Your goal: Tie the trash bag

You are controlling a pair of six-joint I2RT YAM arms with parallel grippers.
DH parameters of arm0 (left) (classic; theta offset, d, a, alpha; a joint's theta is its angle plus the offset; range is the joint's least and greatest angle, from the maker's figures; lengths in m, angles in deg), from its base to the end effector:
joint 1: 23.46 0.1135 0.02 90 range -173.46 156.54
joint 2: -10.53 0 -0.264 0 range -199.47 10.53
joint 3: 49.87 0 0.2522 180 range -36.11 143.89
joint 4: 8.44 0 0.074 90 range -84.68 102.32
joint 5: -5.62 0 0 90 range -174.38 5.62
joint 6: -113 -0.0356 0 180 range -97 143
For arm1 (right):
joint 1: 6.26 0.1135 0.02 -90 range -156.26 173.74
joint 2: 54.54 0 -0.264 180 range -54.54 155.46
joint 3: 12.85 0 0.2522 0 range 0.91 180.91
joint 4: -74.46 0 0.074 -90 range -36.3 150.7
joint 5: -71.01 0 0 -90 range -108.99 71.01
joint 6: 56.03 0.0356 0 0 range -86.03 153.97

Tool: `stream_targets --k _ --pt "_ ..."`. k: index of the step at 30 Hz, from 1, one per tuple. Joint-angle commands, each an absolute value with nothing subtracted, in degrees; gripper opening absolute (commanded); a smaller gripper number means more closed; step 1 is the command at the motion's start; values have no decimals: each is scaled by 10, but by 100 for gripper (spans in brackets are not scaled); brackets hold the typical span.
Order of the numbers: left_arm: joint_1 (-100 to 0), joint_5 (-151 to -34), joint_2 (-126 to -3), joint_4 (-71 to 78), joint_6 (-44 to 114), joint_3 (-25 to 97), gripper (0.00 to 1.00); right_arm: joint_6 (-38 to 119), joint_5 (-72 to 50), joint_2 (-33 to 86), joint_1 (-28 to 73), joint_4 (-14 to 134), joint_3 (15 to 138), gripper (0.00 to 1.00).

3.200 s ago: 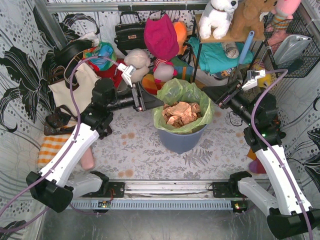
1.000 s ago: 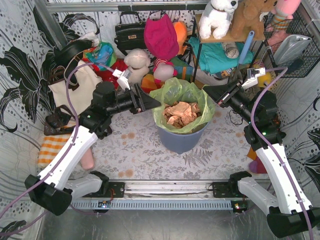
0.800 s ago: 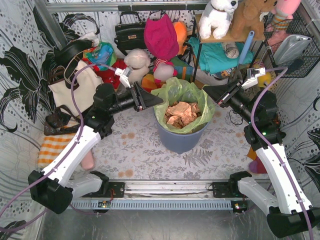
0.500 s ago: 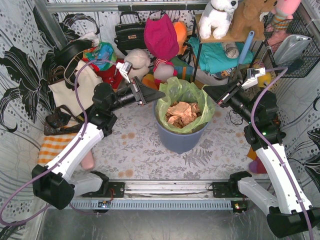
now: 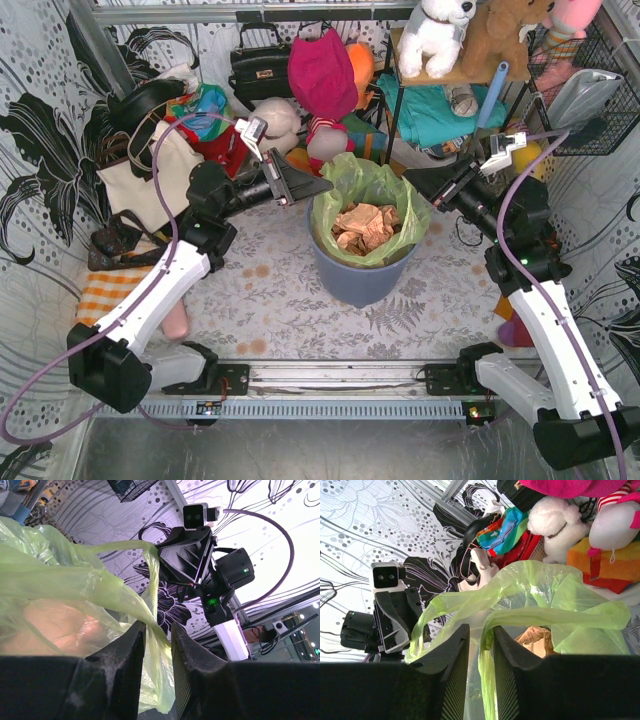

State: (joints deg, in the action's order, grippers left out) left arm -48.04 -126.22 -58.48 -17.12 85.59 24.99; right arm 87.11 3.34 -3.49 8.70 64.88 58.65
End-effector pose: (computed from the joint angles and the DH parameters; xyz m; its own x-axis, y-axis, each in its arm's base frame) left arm 0.2390 -0.1354 0.4109 -0.6914 -0.4110 -0.5942 0.6155 0.0956 -0.7823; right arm 0.1852 0.0635 0.4271 -0.3702 0.6672 -0.6464 -0.5052 0.4393 0.7428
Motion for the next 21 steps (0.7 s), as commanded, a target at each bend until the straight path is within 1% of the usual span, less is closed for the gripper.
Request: stream_targets --k 1,4,8,10,11,13,15,17,19,21 --pt "-476 -1268 -600 -200 849 259 36 880 40 -30 86 680 581 28" --pt "-476 -1268 -603 -197 845 262 35 879 37 -26 86 678 581 30" --pt "-476 -1265 -603 -179 833 271 35 878 25 -21 87 659 586 39" --pt "-476 -1264 -602 -172 829 273 34 876 22 -19 86 648 589 39" --pt "-476 -1264 -602 -169 826 274 33 876 22 -19 87 644 589 37" --pt "-476 -1264 -602 -168 825 276 30 878 24 -20 86 642 589 27" --pt "-476 -1264 -602 -167 822 277 25 880 24 -22 86 641 588 14" --pt "-475 -1257 -602 -157 813 278 15 880 19 -27 87 638 587 0" --pt "-474 -1238 -602 -125 788 287 7 877 7 -31 87 630 588 0" --pt "-470 -1211 -606 -71 745 301 2 870 -13 -32 87 616 589 0"
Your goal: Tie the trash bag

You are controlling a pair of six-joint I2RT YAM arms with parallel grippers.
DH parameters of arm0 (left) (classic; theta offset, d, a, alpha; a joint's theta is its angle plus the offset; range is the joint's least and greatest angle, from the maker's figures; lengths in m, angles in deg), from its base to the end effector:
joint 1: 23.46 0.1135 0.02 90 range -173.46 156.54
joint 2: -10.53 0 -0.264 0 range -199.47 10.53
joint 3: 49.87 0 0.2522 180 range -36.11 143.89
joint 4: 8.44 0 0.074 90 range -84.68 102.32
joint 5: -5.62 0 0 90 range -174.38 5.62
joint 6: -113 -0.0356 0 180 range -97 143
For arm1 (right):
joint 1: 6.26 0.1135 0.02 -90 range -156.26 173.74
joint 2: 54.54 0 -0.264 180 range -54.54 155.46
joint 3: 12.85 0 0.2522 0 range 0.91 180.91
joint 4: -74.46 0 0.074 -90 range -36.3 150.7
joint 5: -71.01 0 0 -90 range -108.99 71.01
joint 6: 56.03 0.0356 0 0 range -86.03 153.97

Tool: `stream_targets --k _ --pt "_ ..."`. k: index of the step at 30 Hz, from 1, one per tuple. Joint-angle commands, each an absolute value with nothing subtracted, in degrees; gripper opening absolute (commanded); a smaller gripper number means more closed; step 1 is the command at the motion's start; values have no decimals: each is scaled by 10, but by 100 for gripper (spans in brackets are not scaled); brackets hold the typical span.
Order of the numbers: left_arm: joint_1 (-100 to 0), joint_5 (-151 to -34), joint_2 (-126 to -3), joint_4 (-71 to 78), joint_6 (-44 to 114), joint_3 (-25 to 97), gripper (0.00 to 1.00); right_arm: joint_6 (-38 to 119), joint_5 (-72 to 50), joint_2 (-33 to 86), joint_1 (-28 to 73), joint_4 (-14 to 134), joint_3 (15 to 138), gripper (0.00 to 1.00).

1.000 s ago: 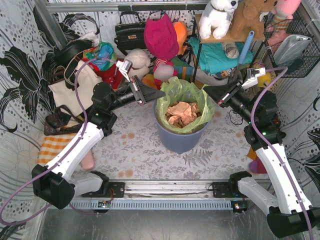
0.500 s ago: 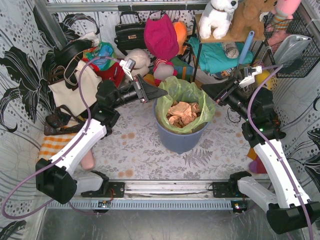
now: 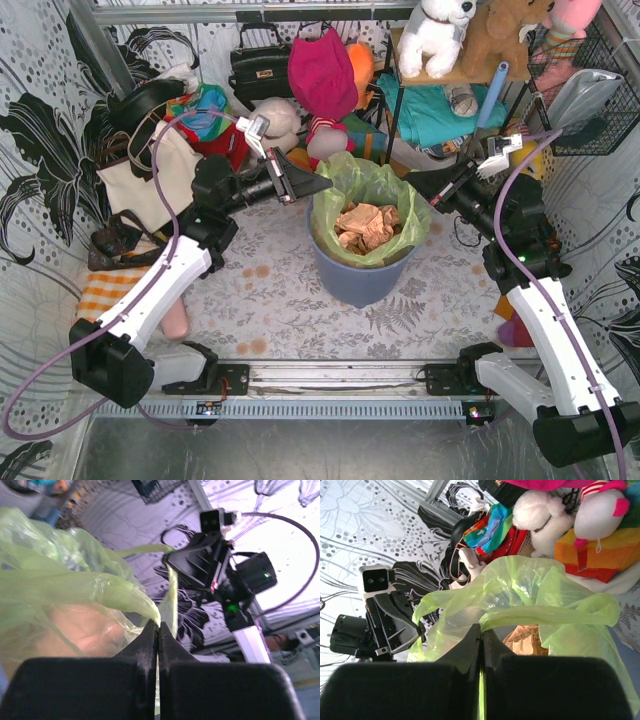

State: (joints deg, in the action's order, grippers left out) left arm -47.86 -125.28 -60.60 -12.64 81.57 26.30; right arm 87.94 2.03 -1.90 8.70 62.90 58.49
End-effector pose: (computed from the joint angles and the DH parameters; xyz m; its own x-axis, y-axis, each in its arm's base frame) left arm 0.2503 -0.1391 0.4017 -0.6924 -0.3941 -0.6044 0.5945 0.1631 -0.7874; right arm 0.1948 0.0653 0.4175 -0.4023 0.6739 -0.6197 -0.4411 0.4505 0.7762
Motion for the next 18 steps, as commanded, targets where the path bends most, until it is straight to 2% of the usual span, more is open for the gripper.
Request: stream_targets --k 1,4,12,18 --pt "-468 -1195 -610 -43 725 308 1 865 -26 -30 86 607 588 0" --pt "-455 -1163 -626 -3 691 318 0 852 -60 -15 87 618 576 0" --pt "-427 -1136 -691 -6 671 349 0 823 -73 100 84 674 604 0" --pt "-423 -1155 -737 -59 676 404 0 811 -59 167 82 727 654 0"
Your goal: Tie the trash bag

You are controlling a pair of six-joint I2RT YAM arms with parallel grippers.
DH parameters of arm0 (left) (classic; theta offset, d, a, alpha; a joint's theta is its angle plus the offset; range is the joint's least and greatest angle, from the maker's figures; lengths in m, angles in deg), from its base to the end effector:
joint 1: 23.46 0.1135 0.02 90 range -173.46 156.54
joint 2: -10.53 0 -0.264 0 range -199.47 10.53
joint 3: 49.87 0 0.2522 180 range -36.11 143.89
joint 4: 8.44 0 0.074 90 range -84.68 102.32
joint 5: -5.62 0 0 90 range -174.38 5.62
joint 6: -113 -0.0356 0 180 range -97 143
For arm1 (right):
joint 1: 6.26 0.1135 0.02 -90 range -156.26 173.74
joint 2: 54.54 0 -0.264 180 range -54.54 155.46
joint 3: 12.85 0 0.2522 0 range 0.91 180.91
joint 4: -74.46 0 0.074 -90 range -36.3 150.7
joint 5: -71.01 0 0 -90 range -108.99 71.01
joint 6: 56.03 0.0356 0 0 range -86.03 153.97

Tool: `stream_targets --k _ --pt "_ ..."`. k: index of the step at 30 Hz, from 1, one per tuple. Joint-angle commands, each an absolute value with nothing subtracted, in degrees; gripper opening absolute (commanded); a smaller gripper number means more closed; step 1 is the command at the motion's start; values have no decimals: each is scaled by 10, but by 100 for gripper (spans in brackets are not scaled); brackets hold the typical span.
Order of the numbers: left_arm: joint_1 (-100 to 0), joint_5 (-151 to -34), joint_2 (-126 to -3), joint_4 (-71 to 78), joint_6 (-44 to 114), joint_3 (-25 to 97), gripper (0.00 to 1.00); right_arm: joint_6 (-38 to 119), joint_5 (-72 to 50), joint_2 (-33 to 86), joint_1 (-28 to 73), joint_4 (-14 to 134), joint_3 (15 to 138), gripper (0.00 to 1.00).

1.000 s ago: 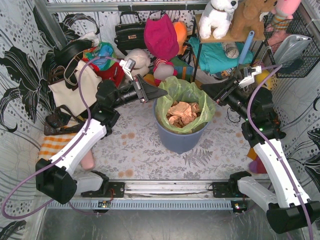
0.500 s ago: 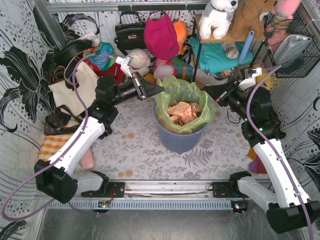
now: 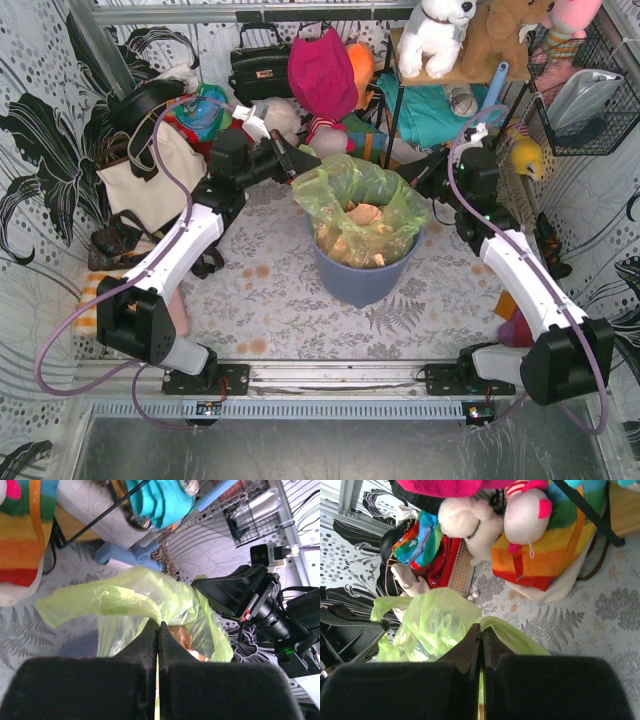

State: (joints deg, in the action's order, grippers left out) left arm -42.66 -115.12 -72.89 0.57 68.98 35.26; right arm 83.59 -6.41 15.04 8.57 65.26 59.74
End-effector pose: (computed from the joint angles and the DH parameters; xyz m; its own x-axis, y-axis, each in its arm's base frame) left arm 0.3204 -0.1308 0.3700 -0.6309 -0.4347 -0.6426 0.4429 0.4782 -0.7584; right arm 0.2763 0.0812 0.3624 -0.4173 0.6586 -0.6262 -0.2180 0.5964 0.7725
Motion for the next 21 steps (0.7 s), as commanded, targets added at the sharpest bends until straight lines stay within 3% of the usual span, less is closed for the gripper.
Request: stream_targets --k 1,13,21 --pt "-423 -1166 -741 -77 684 412 0 808 -52 173 82 733 667 0" --pt "-424 -1333 -689 -430 881 397 0 805 94 109 82 800 743 0" --pt "-424 -1344 -635 -502 931 382 0 799 132 51 82 813 762 0"
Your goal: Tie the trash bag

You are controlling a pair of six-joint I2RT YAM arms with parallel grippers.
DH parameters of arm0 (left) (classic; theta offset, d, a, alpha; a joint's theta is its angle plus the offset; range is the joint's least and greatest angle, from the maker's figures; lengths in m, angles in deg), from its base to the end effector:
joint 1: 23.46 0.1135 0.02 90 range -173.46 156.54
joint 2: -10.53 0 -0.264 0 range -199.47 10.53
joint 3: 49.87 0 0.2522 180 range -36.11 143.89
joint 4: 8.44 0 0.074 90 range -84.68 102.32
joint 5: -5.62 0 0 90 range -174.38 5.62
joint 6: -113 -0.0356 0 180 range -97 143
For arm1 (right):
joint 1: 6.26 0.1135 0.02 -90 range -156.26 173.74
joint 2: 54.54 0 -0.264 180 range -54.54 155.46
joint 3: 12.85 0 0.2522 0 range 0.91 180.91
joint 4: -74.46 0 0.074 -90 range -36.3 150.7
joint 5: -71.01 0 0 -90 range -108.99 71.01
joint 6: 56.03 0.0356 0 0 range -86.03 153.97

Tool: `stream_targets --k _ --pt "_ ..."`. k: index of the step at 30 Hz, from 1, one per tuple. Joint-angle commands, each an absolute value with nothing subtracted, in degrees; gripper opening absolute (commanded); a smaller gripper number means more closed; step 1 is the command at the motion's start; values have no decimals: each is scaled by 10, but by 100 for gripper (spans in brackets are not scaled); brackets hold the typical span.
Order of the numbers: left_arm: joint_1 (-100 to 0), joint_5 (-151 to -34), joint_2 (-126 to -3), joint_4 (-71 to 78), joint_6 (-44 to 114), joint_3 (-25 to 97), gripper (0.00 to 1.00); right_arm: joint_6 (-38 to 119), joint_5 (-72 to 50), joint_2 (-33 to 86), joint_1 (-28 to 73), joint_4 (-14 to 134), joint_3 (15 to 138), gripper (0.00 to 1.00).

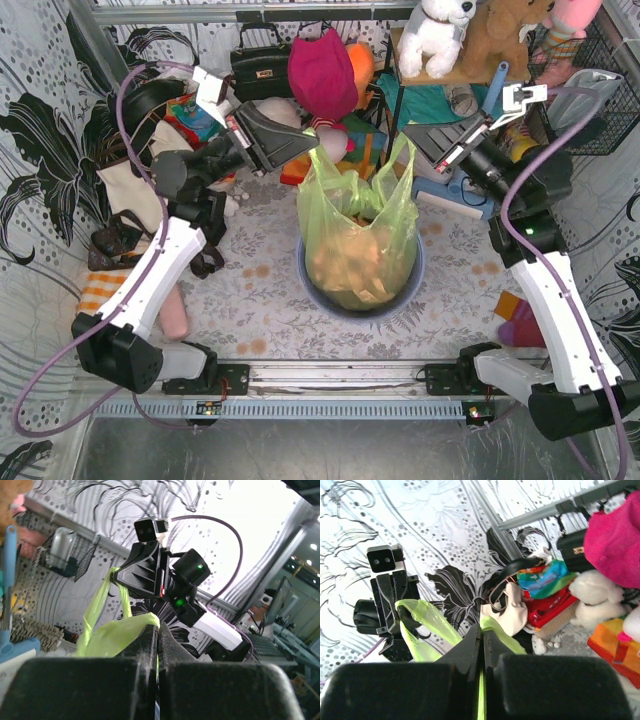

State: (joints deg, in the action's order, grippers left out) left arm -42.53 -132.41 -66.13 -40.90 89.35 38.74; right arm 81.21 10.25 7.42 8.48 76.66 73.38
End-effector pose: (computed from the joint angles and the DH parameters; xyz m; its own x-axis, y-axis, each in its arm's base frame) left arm 0.2519 -0.1151 0.4910 -0.3946 -0.5117 -0.7632 0.8948 -0.0255 -0.4456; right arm 0.2082 0.0728 0.4970 -0.1808 0.6149 -0.7676 -0.7543 0.4141 0.5094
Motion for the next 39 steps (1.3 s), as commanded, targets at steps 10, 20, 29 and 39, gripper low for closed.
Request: stream_targets --k 10,20,29,39 --pt "-422 -1284 -638 -330 831 359 0 773 54 60 82 770 704 0" --pt "-416 -1275 -708 -289 797 399 0 736 4 108 82 747 698 0" --pt "-408 -1211 -831 -203 734 475 0 726 -60 208 82 782 700 0" --pt "-410 -1241 -936 -445 909 554 0 748 -14 295 81 848 787 0"
